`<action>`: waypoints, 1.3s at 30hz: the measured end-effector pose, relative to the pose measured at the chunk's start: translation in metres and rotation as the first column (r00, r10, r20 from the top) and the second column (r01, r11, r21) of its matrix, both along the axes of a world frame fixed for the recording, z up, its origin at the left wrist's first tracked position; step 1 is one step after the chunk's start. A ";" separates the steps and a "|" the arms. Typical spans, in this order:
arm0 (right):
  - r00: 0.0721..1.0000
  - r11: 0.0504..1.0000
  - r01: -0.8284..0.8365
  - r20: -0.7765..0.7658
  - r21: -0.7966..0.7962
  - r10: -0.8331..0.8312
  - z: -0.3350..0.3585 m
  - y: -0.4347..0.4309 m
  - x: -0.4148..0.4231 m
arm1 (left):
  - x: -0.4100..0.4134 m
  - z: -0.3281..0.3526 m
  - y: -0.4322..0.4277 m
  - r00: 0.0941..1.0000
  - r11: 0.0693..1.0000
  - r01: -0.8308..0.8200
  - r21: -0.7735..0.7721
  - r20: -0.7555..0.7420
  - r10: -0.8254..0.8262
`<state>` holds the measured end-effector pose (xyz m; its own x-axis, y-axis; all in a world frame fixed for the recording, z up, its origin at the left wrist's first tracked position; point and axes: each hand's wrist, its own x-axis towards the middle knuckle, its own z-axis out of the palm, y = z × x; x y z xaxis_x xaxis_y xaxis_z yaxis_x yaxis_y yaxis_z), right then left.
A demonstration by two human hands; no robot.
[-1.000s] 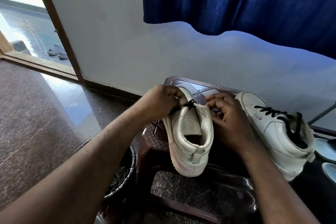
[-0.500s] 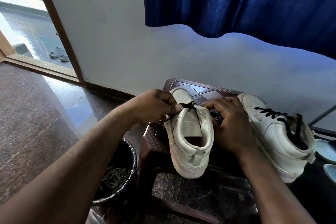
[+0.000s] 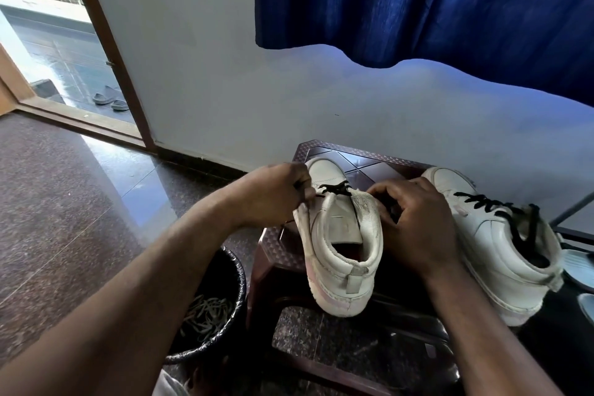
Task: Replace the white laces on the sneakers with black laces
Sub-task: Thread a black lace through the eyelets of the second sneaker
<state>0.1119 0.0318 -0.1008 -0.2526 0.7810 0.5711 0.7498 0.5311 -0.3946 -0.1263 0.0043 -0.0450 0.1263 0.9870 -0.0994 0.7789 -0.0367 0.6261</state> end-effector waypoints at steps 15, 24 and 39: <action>0.957 0.968 0.251 -0.149 0.005 -0.247 -0.001 -0.002 -0.003 | -0.010 -0.003 0.004 0.966 0.994 -0.032 -0.102 0.253 0.057; 0.575 0.936 -0.165 -0.801 -0.312 -0.166 0.009 0.002 -0.010 | -0.006 -0.013 0.011 0.909 0.985 -0.119 -0.124 0.385 0.158; 0.323 0.931 -0.270 -0.934 -0.246 -0.153 0.032 -0.015 -0.023 | 0.049 -0.002 0.026 0.882 0.986 -0.091 0.136 0.471 0.016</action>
<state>0.0886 0.0166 -0.0686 0.2258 0.9550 0.1925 -0.2585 0.2493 -0.9333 -0.0768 0.0301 -0.0471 0.0675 0.9919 0.1076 0.4006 -0.1257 0.9076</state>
